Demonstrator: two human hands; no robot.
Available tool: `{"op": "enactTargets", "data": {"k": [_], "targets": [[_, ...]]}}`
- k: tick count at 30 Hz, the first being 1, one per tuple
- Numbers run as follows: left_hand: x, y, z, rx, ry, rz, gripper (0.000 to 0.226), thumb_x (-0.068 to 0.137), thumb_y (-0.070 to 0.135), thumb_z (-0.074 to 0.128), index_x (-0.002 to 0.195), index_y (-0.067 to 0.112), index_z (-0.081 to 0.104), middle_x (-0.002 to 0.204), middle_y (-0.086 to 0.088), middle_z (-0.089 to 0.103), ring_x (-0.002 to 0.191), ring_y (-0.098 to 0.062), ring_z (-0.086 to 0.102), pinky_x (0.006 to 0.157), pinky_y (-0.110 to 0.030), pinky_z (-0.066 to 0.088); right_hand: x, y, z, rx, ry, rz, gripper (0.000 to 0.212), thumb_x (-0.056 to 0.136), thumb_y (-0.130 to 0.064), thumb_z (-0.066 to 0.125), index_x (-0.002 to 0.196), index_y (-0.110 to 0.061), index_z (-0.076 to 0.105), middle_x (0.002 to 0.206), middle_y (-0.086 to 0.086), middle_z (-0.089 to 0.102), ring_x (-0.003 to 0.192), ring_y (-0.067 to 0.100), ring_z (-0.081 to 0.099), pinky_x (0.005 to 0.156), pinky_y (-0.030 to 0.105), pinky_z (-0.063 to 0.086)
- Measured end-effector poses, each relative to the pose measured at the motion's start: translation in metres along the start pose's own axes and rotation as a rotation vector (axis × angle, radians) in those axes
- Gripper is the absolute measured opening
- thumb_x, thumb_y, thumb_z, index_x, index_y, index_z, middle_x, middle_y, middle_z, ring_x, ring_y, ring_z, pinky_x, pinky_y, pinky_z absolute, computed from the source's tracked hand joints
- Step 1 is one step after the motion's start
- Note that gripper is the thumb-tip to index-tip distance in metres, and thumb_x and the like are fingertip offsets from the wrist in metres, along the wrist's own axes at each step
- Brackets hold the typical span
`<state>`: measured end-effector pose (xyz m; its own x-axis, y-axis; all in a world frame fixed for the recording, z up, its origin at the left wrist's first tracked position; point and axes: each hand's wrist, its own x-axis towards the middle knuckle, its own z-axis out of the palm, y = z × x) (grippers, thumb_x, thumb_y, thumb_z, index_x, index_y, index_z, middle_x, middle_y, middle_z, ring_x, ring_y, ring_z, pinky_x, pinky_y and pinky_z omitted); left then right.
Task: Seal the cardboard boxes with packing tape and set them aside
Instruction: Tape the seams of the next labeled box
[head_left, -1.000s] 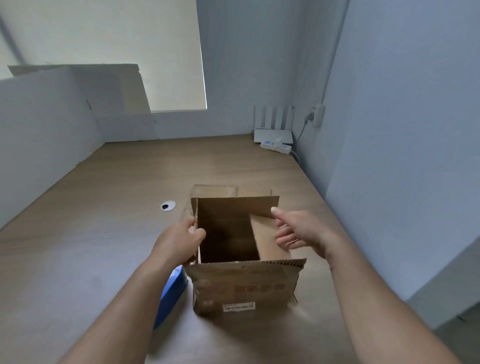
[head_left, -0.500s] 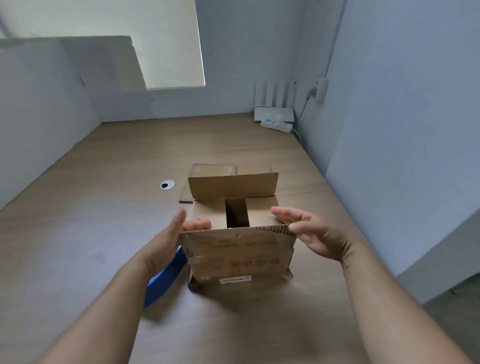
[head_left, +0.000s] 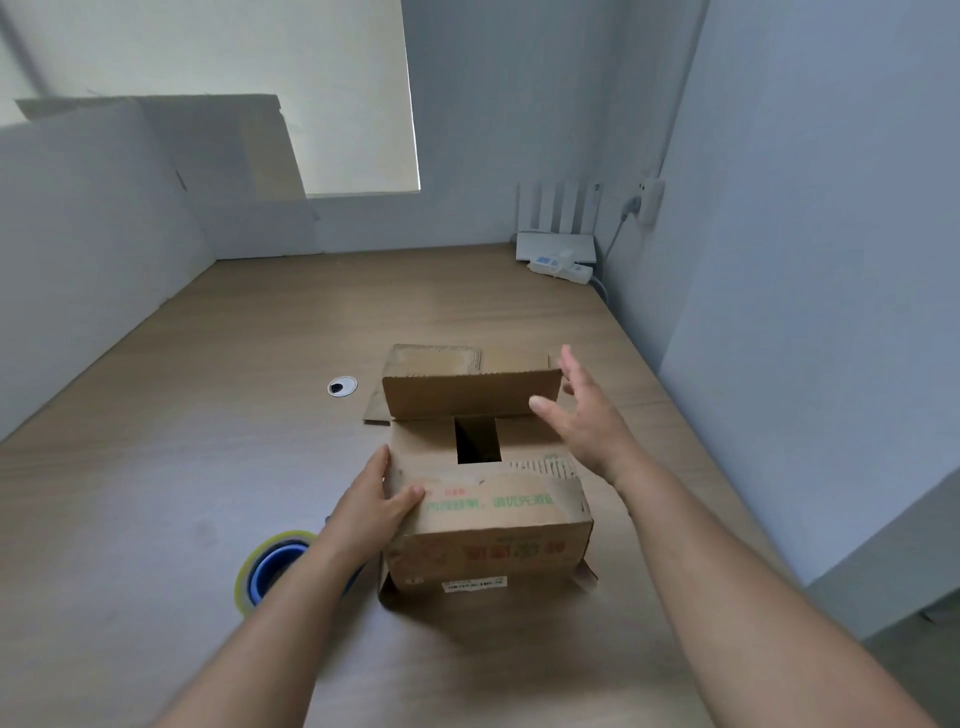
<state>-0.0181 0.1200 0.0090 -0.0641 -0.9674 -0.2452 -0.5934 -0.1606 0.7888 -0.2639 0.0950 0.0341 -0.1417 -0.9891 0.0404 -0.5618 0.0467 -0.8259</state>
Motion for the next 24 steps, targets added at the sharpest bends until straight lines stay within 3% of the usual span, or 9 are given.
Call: {"op": "enactTargets", "data": {"k": [3, 5, 8, 10, 13, 16, 19, 22, 24], "targets": [[0.004, -0.006, -0.001, -0.06, -0.007, -0.058, 0.06, 0.095, 0.028, 0.056, 0.147, 0.02, 0.027, 0.133, 0.005, 0.051, 0.112, -0.019, 0.053, 0.095, -0.034, 0.044, 0.002, 0.001, 0.0, -0.163, -0.065, 0.081, 0.034, 0.096, -0.041, 0.047, 0.123, -0.022, 0.057, 0.111, 0.001, 0.065, 0.107, 0.021, 0.06, 0.091, 0.042, 0.05], [0.006, -0.007, -0.002, -0.082, -0.029, -0.108, 0.055, 0.095, 0.034, 0.055, 0.143, 0.021, 0.031, 0.119, 0.009, 0.054, 0.101, -0.018, 0.056, 0.089, -0.035, 0.047, -0.003, 0.01, 0.009, -0.252, -0.112, 0.173, 0.016, 0.093, -0.035, 0.055, 0.101, -0.023, 0.062, 0.098, -0.003, 0.064, 0.09, 0.017, 0.061, 0.076, 0.036, 0.053], [0.011, -0.013, 0.0, -0.074, -0.049, -0.166, 0.065, 0.093, 0.052, 0.048, 0.147, 0.022, 0.026, 0.123, 0.001, 0.057, 0.106, -0.022, 0.059, 0.09, -0.04, 0.051, -0.008, 0.019, 0.02, -0.253, -0.023, 0.302, 0.038, 0.087, -0.037, 0.065, 0.118, -0.02, 0.051, 0.115, 0.002, 0.056, 0.093, 0.016, 0.053, 0.066, 0.027, 0.043], [0.016, -0.018, 0.001, -0.052, -0.04, -0.193, 0.076, 0.09, 0.064, 0.04, 0.152, 0.024, 0.018, 0.141, -0.003, 0.048, 0.121, -0.027, 0.052, 0.098, -0.046, 0.047, -0.006, 0.021, 0.016, -0.174, -0.017, 0.447, 0.065, 0.083, -0.041, 0.069, 0.134, -0.014, 0.039, 0.128, 0.009, 0.051, 0.104, 0.024, 0.056, 0.078, 0.033, 0.05], [0.028, -0.019, 0.003, -0.005, -0.028, -0.214, 0.077, 0.088, 0.072, 0.029, 0.152, 0.029, 0.02, 0.151, -0.001, 0.036, 0.135, -0.029, 0.039, 0.107, -0.048, 0.038, -0.009, 0.028, 0.008, -0.115, -0.217, 0.517, 0.042, 0.092, -0.035, 0.059, 0.129, -0.02, 0.049, 0.11, 0.003, 0.063, 0.096, 0.023, 0.064, 0.077, 0.042, 0.058], [0.039, -0.013, 0.01, 0.184, -0.02, -0.196, 0.066, 0.095, 0.062, 0.025, 0.151, 0.026, 0.026, 0.148, -0.001, 0.043, 0.132, -0.026, 0.042, 0.104, -0.038, 0.035, -0.022, 0.043, 0.013, -0.133, -0.241, 0.444, 0.021, 0.094, -0.031, 0.055, 0.113, -0.022, 0.059, 0.093, -0.005, 0.066, 0.082, 0.013, 0.065, 0.067, 0.035, 0.059], [0.039, -0.007, 0.015, 0.255, -0.033, -0.116, 0.047, 0.1, 0.051, 0.027, 0.135, 0.027, 0.048, 0.125, -0.002, 0.06, 0.107, -0.022, 0.053, 0.084, -0.032, 0.04, -0.03, 0.048, 0.013, -0.168, -0.123, 0.333, 0.02, 0.093, -0.034, 0.058, 0.108, -0.023, 0.058, 0.104, -0.006, 0.065, 0.079, 0.008, 0.058, 0.057, 0.023, 0.046], [0.037, -0.007, 0.017, 0.116, 0.068, -0.027, 0.032, 0.1, 0.045, 0.034, 0.122, 0.033, 0.054, 0.113, 0.004, 0.064, 0.11, -0.025, 0.056, 0.086, -0.034, 0.044, -0.027, 0.043, 0.004, -0.164, -0.005, 0.223, 0.041, 0.091, -0.034, 0.061, 0.129, -0.021, 0.054, 0.116, -0.003, 0.062, 0.089, 0.011, 0.054, 0.067, 0.025, 0.041], [0.037, -0.005, 0.019, -0.014, 0.172, 0.051, 0.033, 0.1, 0.04, 0.041, 0.131, 0.036, 0.049, 0.112, 0.009, 0.064, 0.109, -0.022, 0.057, 0.09, -0.035, 0.045, -0.023, 0.04, 0.001, -0.11, 0.086, 0.141, 0.052, 0.088, -0.03, 0.065, 0.137, -0.025, 0.048, 0.123, -0.003, 0.06, 0.098, 0.013, 0.055, 0.081, 0.026, 0.042]]}}
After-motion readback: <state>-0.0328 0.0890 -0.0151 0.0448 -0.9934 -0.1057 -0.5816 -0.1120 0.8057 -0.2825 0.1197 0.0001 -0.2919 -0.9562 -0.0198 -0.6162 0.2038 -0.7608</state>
